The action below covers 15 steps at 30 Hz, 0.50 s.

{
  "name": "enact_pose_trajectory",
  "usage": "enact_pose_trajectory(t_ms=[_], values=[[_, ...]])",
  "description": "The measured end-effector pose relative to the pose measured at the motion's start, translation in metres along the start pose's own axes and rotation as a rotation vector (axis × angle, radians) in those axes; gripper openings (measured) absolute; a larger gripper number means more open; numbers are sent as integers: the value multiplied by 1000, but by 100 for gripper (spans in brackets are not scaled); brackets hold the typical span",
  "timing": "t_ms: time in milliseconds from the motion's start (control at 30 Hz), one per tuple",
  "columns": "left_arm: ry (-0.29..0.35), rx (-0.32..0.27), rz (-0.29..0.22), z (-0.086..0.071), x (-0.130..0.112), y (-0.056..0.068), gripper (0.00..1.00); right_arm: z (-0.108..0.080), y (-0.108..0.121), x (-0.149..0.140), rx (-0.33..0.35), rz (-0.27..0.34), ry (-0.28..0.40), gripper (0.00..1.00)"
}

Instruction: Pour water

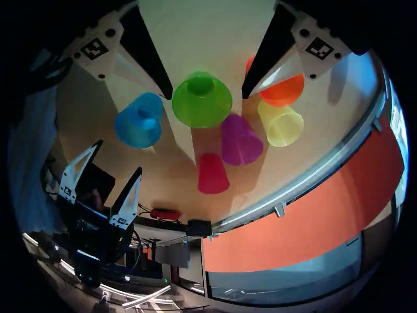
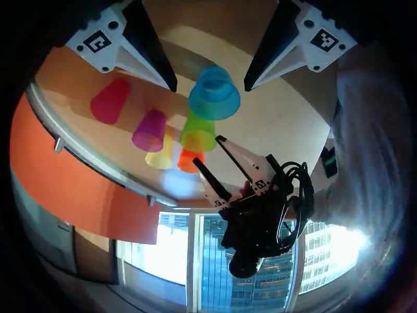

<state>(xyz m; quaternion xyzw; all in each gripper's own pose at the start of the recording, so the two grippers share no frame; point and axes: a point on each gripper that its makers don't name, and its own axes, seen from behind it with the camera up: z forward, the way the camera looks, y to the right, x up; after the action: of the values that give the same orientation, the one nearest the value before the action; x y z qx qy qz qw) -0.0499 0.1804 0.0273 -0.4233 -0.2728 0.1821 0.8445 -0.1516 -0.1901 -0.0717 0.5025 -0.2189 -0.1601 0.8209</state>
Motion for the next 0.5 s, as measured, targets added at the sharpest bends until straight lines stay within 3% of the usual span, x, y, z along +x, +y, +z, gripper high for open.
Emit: enact_pose_trajectory(t_ms=[500], values=[[-41,-21,23,21,0,1,99,21,2,-12,19,7,-14,100]])
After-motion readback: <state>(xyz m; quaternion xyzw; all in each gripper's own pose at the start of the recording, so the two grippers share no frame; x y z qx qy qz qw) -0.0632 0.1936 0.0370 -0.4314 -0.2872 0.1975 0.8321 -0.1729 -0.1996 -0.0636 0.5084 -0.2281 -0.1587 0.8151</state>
